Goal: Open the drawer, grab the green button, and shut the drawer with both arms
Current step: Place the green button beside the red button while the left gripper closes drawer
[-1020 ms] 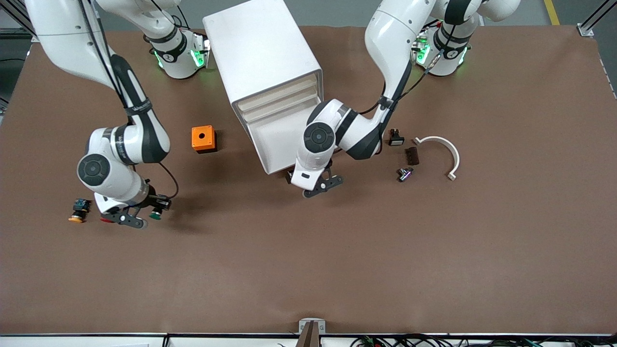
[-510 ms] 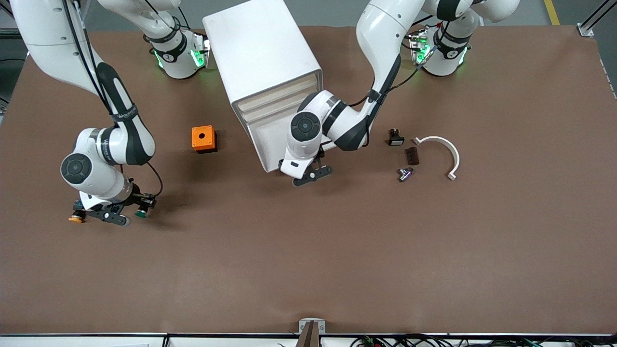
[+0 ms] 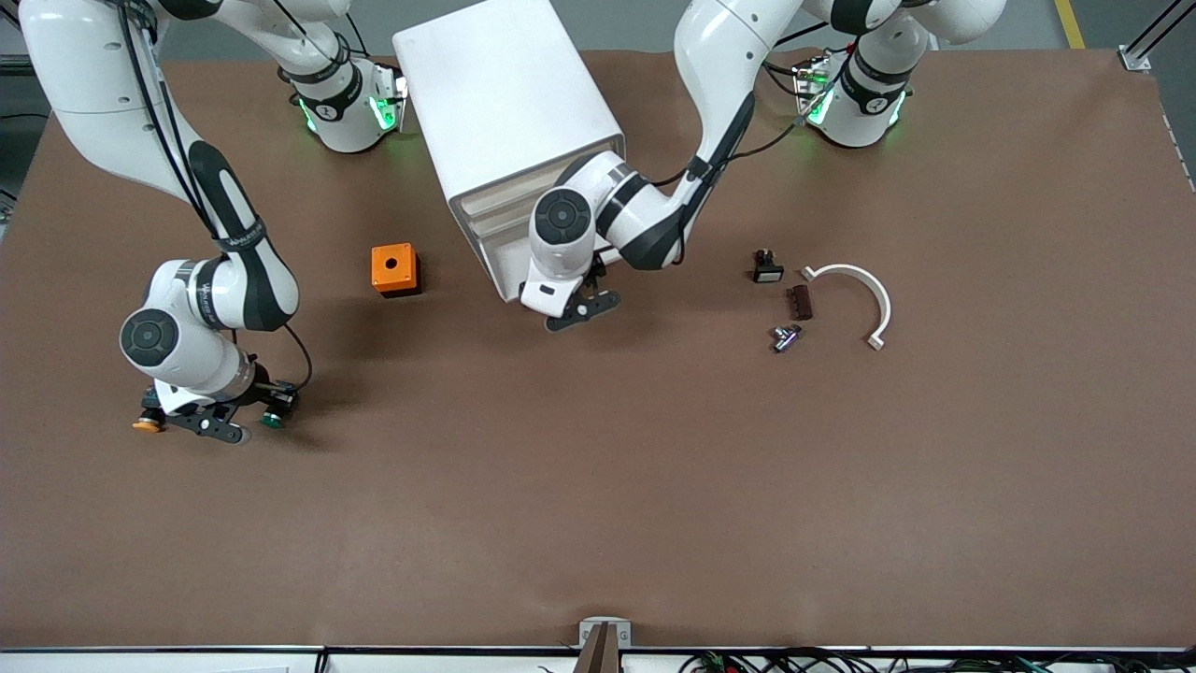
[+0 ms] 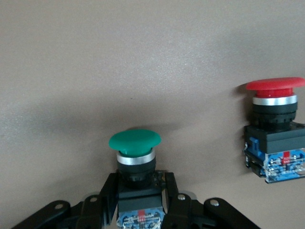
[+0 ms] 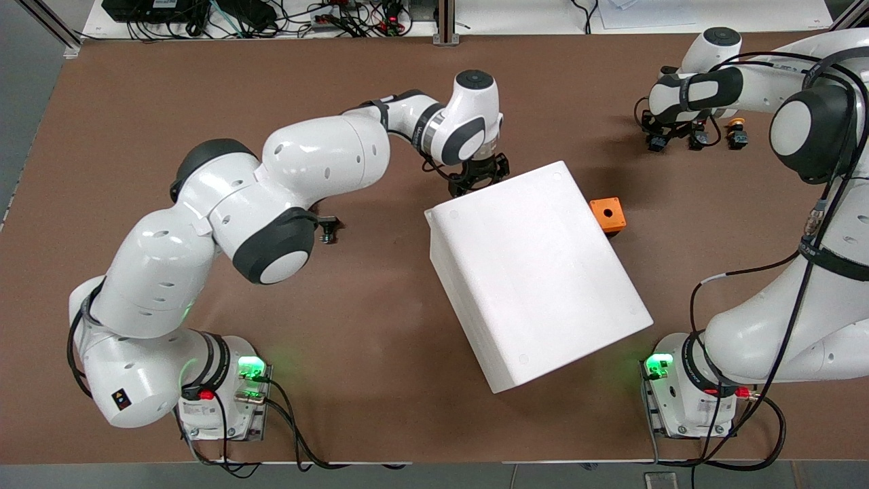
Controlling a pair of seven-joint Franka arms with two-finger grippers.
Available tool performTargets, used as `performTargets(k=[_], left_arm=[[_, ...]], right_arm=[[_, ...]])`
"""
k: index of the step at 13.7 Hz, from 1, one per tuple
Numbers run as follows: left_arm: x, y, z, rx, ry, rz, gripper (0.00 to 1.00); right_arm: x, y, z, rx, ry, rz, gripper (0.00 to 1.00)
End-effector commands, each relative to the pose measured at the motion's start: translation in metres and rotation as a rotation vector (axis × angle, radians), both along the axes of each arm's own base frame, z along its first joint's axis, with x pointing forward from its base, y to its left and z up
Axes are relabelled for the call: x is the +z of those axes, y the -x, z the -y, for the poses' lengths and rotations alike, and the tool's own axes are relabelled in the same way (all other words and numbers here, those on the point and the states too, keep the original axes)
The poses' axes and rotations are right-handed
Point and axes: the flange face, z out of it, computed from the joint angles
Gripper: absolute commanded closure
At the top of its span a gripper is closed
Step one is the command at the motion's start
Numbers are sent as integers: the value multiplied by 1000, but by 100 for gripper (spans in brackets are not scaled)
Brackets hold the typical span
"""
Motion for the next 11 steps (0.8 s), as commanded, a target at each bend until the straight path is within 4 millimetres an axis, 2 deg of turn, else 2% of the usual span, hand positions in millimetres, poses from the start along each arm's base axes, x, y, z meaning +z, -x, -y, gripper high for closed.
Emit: performTargets(k=[1,4,6,7,8,9,11], left_arm=[[4,22,7,29,-7,-38,0],[1,43,18,63,0,-110,0],[0,48,19,94,10,-167,0],[-1,51,19,104,12,-198,0],[-1,53,19,111,14,-218,0],[-1,53,19,118,18,-229,0],[-1,53,19,119,18,-233,0]], right_arm=[[-1,-6,-3,21,4,3,100],[-5,-6,-5,24,3,-2,100],[-5,-6,-5,24,3,-2,100],[-5,-6,-5,24,3,-2,43],[-5,-7,-5,23,3,1,0],[-3,-8,-4,23,3,0,0],[14,-17,-6,24,5,0,0]])
